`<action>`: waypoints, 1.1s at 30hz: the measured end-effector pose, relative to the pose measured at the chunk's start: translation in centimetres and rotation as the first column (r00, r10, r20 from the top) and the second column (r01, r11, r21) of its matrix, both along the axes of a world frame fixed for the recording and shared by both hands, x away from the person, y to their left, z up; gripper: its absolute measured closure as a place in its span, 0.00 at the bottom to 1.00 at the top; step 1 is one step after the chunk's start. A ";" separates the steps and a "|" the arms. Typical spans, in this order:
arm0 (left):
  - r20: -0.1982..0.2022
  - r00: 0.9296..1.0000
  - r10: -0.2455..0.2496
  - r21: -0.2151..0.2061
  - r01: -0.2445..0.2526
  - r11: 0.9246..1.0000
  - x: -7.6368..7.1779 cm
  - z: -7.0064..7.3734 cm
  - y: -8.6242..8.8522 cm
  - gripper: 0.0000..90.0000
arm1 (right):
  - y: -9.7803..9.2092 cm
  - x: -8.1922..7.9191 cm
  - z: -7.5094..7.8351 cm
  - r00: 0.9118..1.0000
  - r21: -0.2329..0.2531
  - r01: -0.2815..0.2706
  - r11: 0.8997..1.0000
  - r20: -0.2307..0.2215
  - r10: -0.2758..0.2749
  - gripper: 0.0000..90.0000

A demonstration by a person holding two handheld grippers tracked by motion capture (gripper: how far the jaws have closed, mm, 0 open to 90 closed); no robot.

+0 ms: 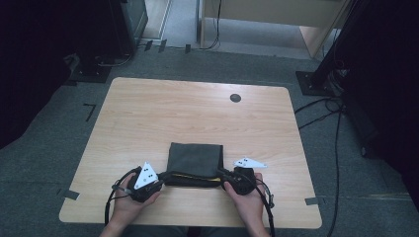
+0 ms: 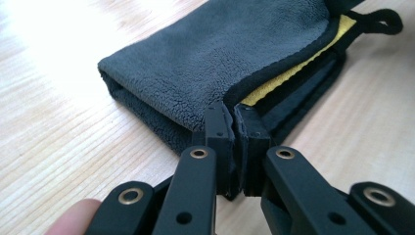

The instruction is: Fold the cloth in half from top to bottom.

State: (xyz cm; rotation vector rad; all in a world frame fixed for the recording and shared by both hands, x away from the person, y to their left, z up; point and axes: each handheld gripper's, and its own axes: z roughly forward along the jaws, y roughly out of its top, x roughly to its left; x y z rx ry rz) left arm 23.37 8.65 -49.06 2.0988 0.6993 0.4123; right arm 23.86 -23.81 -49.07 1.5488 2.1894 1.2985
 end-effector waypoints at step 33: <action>-0.081 0.993 0.085 0.036 -0.082 0.996 0.7 -1.8 0.4 0.59 | 8.7 3.8 0.8 0.992 -0.174 0.066 0.983 0.117 -0.046 0.23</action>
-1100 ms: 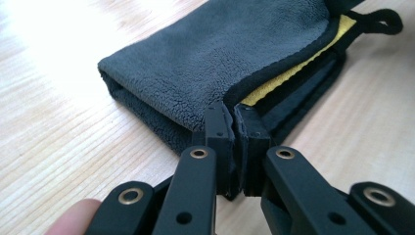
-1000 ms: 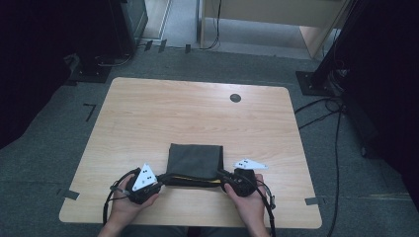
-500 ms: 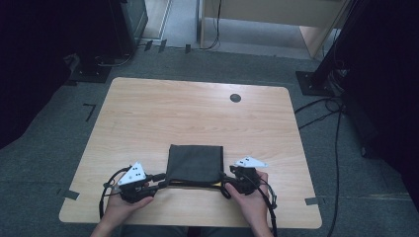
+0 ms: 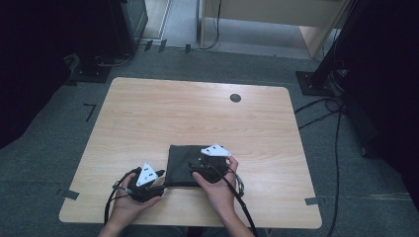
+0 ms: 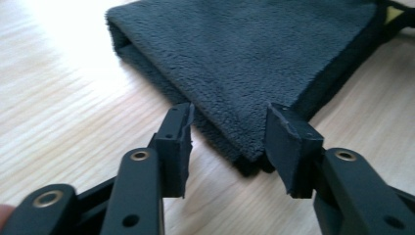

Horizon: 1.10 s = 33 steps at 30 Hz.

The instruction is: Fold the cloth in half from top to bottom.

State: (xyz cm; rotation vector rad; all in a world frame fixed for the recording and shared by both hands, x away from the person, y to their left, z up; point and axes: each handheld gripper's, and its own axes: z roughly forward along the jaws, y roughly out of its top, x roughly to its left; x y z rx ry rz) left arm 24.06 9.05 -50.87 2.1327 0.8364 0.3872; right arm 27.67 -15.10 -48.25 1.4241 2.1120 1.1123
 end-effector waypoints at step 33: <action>-0.138 0.906 0.401 -0.011 -0.406 0.914 1.5 -0.5 11.1 0.16 | 0.8 7.0 -3.7 0.999 -0.129 -0.029 0.991 0.014 0.031 0.17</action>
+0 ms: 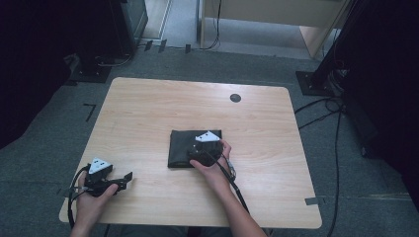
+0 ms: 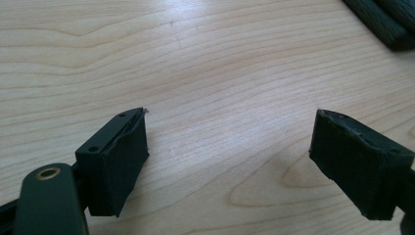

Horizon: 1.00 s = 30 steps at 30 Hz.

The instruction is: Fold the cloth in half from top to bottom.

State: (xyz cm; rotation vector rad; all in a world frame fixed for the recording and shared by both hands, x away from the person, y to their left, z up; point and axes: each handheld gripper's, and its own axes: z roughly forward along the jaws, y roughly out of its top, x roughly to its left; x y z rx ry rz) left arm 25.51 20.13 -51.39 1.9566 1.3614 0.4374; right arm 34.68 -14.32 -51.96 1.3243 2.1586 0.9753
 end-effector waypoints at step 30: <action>0.041 0.999 -0.016 0.118 0.011 0.993 -0.1 -0.4 -1.5 0.15 | -5.6 0.6 3.7 0.999 0.079 -0.040 0.996 0.038 0.038 0.00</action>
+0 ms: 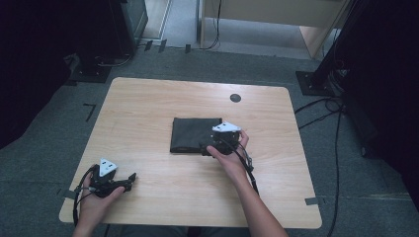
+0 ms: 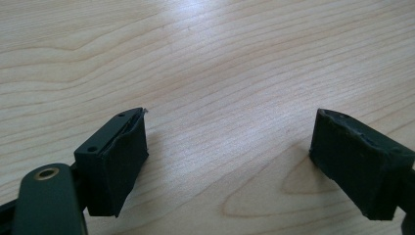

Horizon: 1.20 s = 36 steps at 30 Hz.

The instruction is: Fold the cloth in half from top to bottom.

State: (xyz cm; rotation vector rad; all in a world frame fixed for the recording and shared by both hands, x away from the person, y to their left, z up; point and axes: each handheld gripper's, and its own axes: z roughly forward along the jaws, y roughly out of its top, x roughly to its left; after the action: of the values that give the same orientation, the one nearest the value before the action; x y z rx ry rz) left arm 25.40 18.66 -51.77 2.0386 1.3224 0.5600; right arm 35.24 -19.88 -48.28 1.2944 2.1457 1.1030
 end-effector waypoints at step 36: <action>-0.001 1.000 0.004 0.000 -0.004 1.000 0.0 0.0 0.0 0.15 | -19.4 -12.8 -4.2 0.961 -0.105 0.254 0.961 -0.082 -0.263 0.00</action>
State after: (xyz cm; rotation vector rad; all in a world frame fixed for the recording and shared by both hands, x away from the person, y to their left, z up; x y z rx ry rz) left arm 25.39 18.63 -51.76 2.0369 1.3269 0.5613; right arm 22.40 -39.32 -52.43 1.5580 1.9948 0.8400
